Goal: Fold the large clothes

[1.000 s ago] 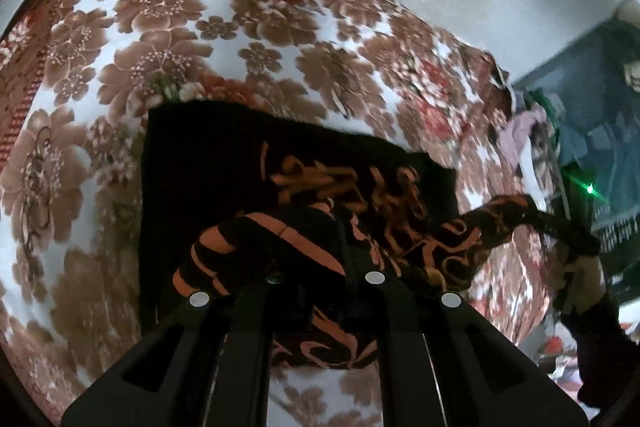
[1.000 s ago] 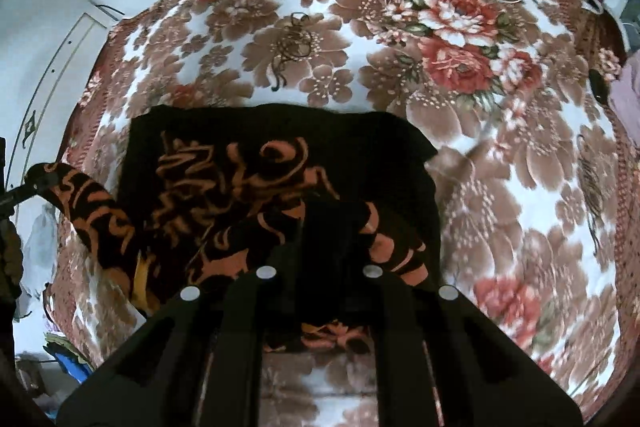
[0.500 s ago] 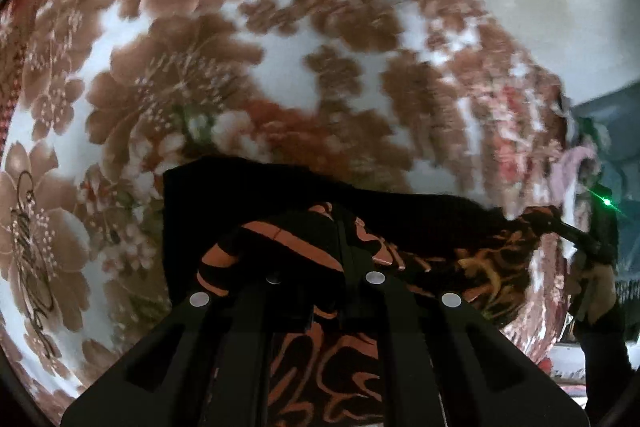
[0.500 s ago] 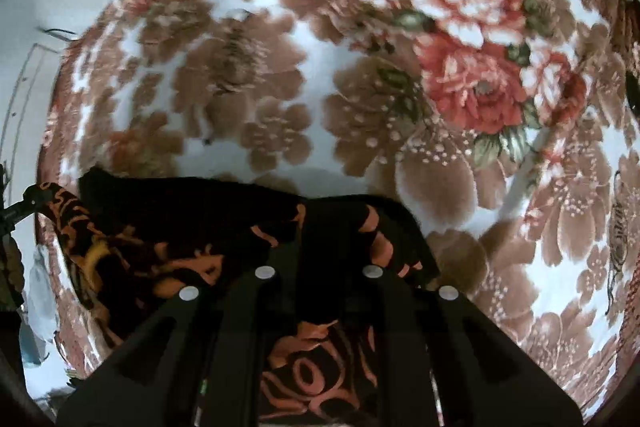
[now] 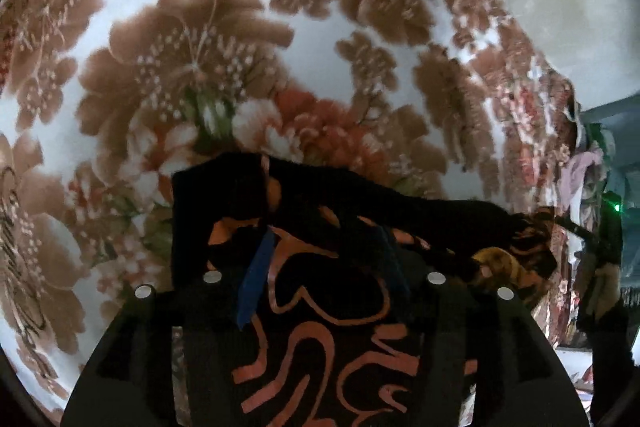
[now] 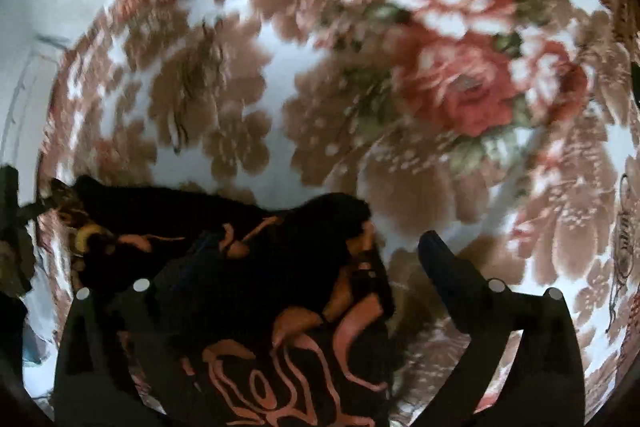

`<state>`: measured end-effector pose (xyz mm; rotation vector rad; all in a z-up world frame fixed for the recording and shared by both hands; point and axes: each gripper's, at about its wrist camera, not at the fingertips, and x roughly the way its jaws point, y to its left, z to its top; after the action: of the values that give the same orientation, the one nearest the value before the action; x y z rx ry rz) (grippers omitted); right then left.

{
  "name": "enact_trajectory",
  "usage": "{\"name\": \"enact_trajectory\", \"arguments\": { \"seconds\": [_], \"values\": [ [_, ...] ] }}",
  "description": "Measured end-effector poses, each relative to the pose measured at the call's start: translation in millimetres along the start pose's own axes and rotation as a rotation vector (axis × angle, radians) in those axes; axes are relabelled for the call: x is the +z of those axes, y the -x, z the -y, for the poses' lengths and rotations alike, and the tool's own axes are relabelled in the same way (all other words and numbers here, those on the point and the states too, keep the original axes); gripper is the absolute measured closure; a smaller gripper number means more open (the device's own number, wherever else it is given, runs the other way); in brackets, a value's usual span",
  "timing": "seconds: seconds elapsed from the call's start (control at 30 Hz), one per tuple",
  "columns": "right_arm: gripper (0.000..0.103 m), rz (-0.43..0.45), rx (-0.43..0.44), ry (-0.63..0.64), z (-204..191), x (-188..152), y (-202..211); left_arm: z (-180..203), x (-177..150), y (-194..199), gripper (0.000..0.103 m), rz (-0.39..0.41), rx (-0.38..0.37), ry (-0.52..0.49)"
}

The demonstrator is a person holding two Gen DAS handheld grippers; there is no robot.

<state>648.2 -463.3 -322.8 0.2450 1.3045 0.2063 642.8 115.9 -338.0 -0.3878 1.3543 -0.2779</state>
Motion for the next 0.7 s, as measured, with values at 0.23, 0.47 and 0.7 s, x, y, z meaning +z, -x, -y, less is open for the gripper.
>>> {"name": "enact_trajectory", "arguments": {
  "seconds": [0.23,0.47,0.7],
  "values": [
    [0.005,0.091,-0.052,0.104,8,-5,22,8,-16,38,0.043,0.105,0.144,-0.148],
    [0.005,0.178,-0.170,0.315,23,-47,-4,-29,-49,23,0.042,0.076,0.281,-0.214],
    [0.005,0.141,-0.182,0.404,24,-50,-25,-43,-70,9,0.042,0.068,0.278,-0.192]
  ]
}}
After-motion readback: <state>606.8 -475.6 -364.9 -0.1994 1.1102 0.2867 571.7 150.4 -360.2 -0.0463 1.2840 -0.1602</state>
